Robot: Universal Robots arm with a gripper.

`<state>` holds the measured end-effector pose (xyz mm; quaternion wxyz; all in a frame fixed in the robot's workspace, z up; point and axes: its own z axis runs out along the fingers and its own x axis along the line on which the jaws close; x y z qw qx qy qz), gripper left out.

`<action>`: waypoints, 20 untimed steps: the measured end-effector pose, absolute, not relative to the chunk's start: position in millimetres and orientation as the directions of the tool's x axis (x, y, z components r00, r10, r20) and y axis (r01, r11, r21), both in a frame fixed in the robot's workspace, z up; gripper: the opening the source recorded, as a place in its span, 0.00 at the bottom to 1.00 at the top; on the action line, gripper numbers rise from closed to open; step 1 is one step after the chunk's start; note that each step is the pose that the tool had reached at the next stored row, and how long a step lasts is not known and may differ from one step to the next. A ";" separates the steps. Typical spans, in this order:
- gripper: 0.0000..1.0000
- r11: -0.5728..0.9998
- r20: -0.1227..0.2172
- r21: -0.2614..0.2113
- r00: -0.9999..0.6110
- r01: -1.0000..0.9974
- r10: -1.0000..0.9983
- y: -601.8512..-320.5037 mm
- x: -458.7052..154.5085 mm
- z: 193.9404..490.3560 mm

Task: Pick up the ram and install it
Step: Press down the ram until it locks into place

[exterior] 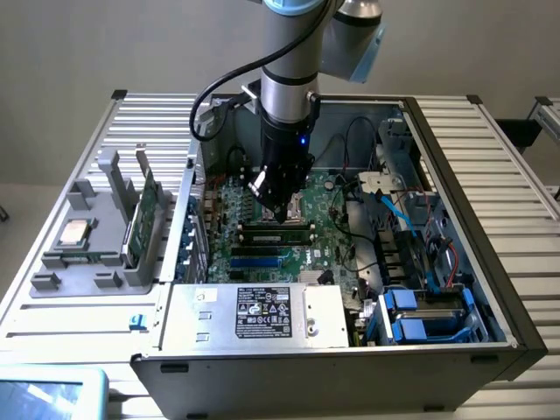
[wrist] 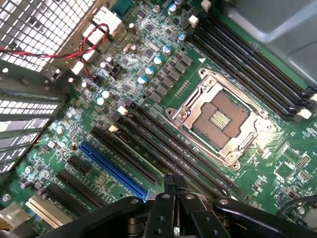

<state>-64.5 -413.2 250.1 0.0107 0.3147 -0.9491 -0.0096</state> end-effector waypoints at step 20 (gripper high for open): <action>0.09 0.919 0.014 0.025 -0.919 -0.394 -0.394 -413.2 -64.5 250.2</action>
